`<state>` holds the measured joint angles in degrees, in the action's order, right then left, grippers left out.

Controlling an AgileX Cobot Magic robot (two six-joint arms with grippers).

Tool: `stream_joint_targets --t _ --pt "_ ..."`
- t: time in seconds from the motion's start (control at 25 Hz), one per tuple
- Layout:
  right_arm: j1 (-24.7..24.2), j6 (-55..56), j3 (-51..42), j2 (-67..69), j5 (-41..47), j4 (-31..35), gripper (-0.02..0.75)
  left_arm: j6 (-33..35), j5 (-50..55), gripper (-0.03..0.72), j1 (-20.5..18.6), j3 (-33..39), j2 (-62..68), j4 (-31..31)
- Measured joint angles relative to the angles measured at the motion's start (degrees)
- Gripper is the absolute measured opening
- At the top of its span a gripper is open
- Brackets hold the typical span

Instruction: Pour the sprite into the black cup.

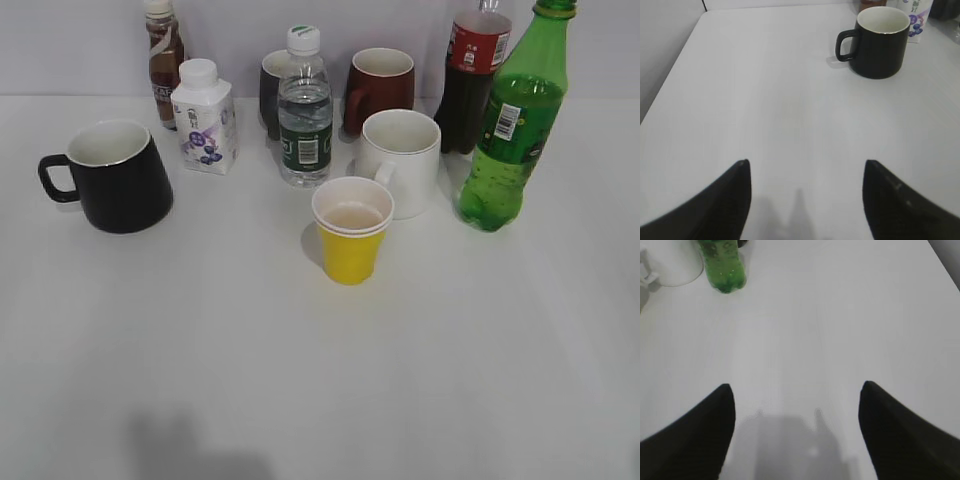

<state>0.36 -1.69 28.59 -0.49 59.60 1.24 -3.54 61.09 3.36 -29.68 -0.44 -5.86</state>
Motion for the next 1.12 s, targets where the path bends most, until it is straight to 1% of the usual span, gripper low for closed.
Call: stream_joint_targets --t 1.12 --pt "0.0 0.0 0.0 0.0 0.0 0.0 0.574 0.0 0.0 0.532 0.0 0.0 0.0 0.0"
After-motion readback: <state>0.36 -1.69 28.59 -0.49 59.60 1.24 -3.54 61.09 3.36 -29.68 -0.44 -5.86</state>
